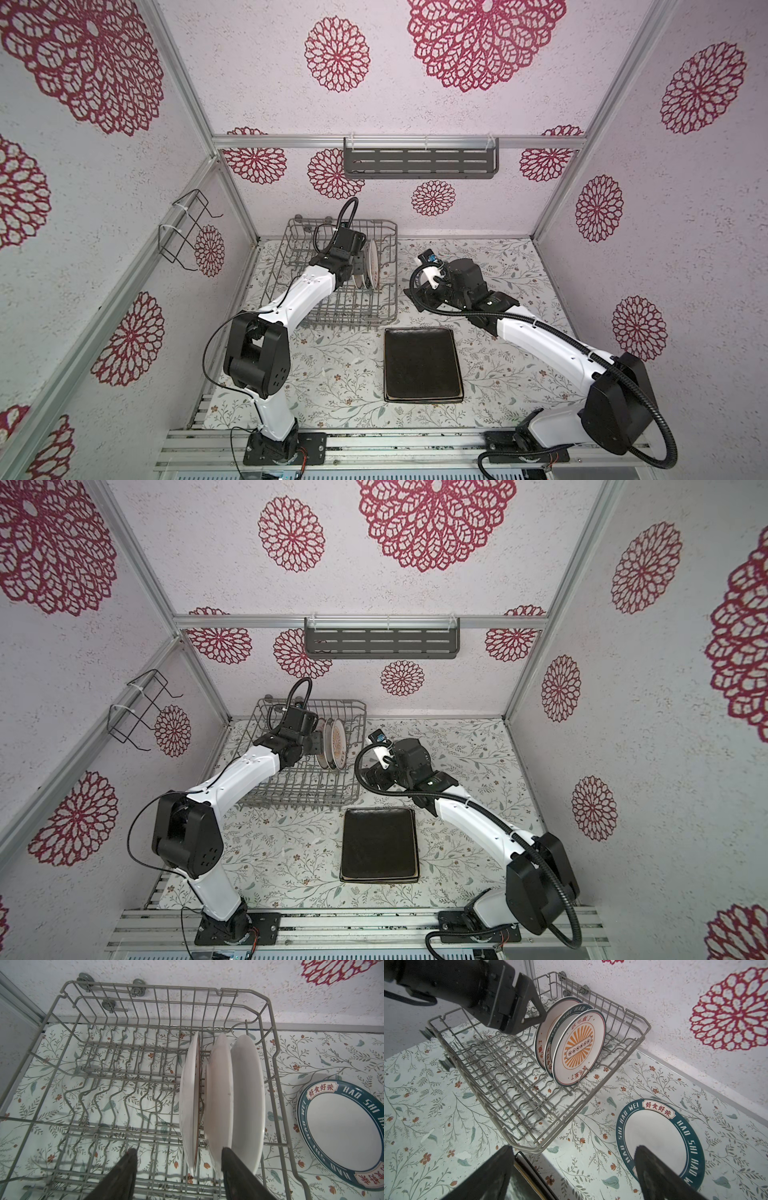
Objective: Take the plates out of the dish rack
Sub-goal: 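Move the left gripper to the plates in the rack while the right approaches, then grasp a sunburst plate rim with the left gripper and lift it out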
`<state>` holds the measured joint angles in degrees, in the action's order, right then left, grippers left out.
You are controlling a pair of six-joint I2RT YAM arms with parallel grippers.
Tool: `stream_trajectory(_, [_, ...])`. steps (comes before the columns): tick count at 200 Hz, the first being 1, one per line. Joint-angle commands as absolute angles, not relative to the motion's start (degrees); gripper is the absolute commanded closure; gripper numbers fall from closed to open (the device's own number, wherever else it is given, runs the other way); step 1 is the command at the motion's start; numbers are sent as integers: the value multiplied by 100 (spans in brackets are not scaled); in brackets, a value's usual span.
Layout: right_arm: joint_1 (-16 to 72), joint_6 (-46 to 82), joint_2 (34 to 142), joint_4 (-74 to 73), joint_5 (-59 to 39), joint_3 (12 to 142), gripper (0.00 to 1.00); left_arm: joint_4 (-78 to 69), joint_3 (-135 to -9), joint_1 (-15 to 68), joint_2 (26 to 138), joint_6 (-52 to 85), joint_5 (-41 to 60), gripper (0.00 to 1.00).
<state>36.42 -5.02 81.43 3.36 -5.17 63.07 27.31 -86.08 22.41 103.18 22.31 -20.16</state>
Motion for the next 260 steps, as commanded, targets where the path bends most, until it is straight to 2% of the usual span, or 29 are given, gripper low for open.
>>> stream_trajectory(1, [3665, -616, 8212, 308, -480, 6556, 6, 2628, -8797, 2144, 10480, 2293, -1897, 34])
stream_trajectory(29, [3665, -656, 8368, 323, -421, 6655, 7, 2610, -8841, 2079, 10655, 2293, -1779, 36])
stream_trajectory(46, [3665, -690, 8456, 347, -376, 6719, 7, 2570, -8849, 2043, 10745, 2293, -1709, 41])
stream_trajectory(58, [3665, -705, 8500, 351, -358, 6756, 7, 2554, -8876, 2030, 10808, 2296, -1649, 49])
stream_trajectory(79, [3665, -731, 8582, 343, -343, 6795, 7, 2532, -8930, 2003, 10897, 2303, -1580, 69])
stream_trajectory(126, [3656, -802, 8683, 358, -290, 6873, 7, 2570, -9079, 1968, 11056, 2288, -1499, 78])
stream_trajectory(160, [3657, -850, 8675, 348, -214, 6851, 7, 2617, -9144, 1969, 11108, 2301, -1486, 93])
stream_trajectory(213, [3643, -924, 8543, 356, -80, 6726, 7, 2750, -9216, 2002, 11111, 2362, -1688, 100])
stream_trajectory(260, [3604, -943, 8494, 295, -25, 6577, 7, 3058, -9605, 2421, 11141, 1942, -3219, 100])
